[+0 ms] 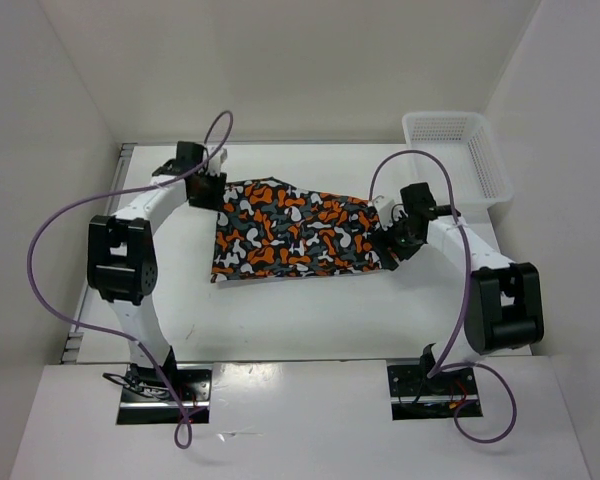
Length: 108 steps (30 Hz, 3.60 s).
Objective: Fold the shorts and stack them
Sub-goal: Fold the shorts
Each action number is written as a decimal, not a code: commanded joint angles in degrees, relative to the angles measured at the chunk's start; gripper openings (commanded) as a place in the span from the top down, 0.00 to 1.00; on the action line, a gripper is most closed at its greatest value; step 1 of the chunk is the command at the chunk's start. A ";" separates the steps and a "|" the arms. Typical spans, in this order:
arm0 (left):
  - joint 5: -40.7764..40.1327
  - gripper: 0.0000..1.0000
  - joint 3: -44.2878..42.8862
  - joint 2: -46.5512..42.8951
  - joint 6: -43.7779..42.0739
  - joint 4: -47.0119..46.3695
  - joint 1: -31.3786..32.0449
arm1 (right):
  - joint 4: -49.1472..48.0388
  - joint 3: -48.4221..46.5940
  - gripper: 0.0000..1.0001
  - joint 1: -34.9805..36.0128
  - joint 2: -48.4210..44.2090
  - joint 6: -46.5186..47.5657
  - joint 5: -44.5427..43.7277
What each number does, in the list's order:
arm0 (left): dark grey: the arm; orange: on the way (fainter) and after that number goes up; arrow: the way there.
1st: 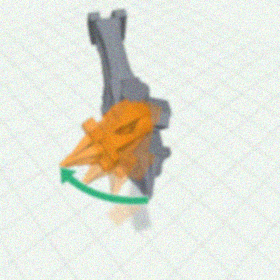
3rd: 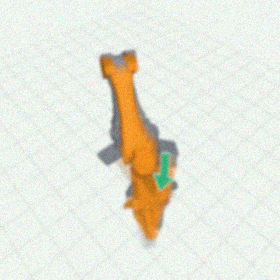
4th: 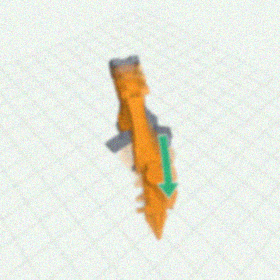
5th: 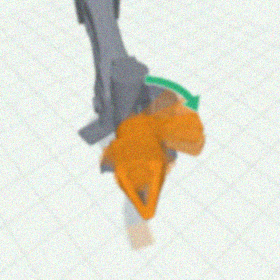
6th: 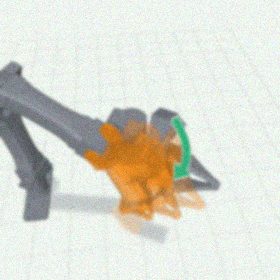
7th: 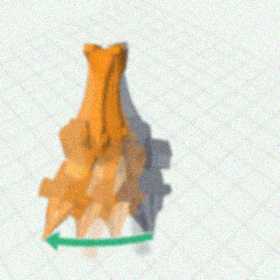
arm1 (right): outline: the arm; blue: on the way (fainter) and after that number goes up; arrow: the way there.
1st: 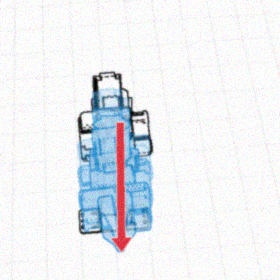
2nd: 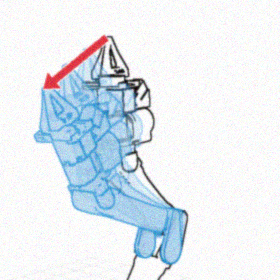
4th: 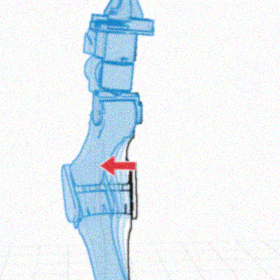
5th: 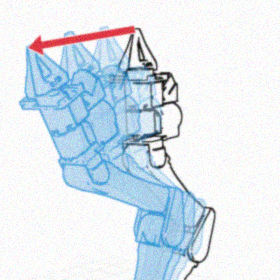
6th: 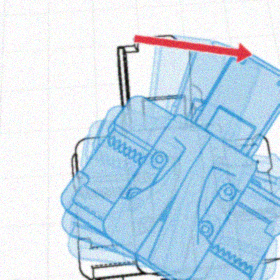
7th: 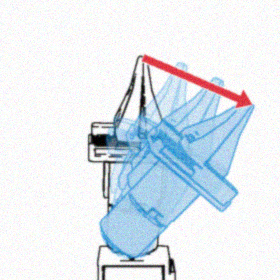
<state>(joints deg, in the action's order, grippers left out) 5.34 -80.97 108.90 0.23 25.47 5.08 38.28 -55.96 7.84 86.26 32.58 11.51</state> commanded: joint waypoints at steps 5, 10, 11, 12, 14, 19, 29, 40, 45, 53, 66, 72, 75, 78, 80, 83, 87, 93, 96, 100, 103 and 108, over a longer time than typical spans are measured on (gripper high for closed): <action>3.08 0.45 -17.87 9.38 -0.23 -1.83 -0.16 | -1.53 -2.83 0.19 -0.01 -1.98 -4.17 3.44; 2.74 0.40 -25.81 19.05 -0.23 -1.83 -0.16 | -6.37 -2.83 0.19 -0.01 1.54 -8.75 2.65; 1.87 0.40 -26.51 20.89 -0.23 -1.83 -0.16 | -8.03 -3.36 0.19 -0.01 2.24 -10.06 2.03; 1.86 0.40 -27.13 21.52 -0.23 -1.83 -0.16 | -8.92 -3.36 0.19 -0.01 3.47 -10.69 1.24; 2.82 0.40 -27.14 22.05 -0.23 -0.43 -0.16 | -11.11 -3.89 0.19 -0.01 4.70 -11.83 -1.13; 5.11 0.41 -21.88 20.21 -0.23 -0.42 -0.16 | -13.40 -3.28 0.19 -0.01 8.13 -12.36 -3.85; 2.04 0.85 -21.34 21.97 -0.23 -2.53 -0.16 | -14.46 0.50 0.74 2.71 10.77 -8.67 -7.64; -2.71 1.00 -25.63 18.02 -0.23 -5.17 -1.38 | -15.87 1.12 0.97 3.24 10.25 -4.10 -11.24; 0.36 1.00 -30.47 16.17 -0.23 -2.45 -1.92 | -16.92 0.59 0.95 3.85 10.25 -3.57 -12.47; 2.13 0.92 -31.53 18.88 -0.23 -1.56 -0.69 | -16.93 0.07 0.77 4.38 10.25 -3.57 -13.00; -2.45 0.60 -30.04 16.18 -0.23 1.93 0.88 | -13.16 -3.27 0.19 4.38 6.03 -7.87 -11.17; 1.86 0.56 -14.95 1.86 -0.23 10.20 9.05 | -9.01 -3.37 0.13 4.38 0.58 -12.09 -7.46; 5.02 0.56 -3.55 -3.25 -0.23 12.85 11.61 | -9.01 -1.26 0.13 4.38 -0.82 -12.63 -7.46; 5.73 0.56 4.04 -6.06 -0.23 12.85 14.60 | -11.91 1.11 0.13 4.38 -0.83 -15.26 -7.46; 6.26 0.56 9.58 -6.07 -0.23 11.11 16.62 | -14.62 1.12 0.17 4.38 -0.22 -17.18 -9.65; 2.05 0.56 13.99 -5.37 -0.23 7.05 18.03 | -17.44 1.74 0.22 4.38 0.40 -19.12 -13.43; -2.96 0.56 16.27 -3.26 -0.23 3.97 19.09 | -19.29 2.79 0.22 4.38 2.42 -20.35 -15.72; -8.51 0.56 19.35 -2.73 -0.23 0.89 20.67 | -20.53 4.90 0.22 4.38 4.17 -19.84 -17.22; -7.90 0.56 19.36 -2.73 -0.23 0.89 20.67 | -20.53 5.43 0.22 4.38 5.67 -19.83 -13.63; -7.37 0.56 18.74 -2.73 -0.23 0.89 20.67 | -20.53 5.43 0.22 4.38 7.35 -18.09 -13.35; -7.89 0.56 18.74 -2.73 -0.23 0.89 20.67 | -20.53 5.43 0.19 4.38 9.01 -16.24 -13.35; -9.99 0.56 19.27 -2.73 -0.23 0.89 20.67 | -20.53 5.43 0.25 3.86 10.94 -14.65 -12.83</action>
<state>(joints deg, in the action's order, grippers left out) -0.19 -64.38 103.24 0.40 29.85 26.17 19.22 -51.16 11.73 93.49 16.16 -1.28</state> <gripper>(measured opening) 0.435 0.761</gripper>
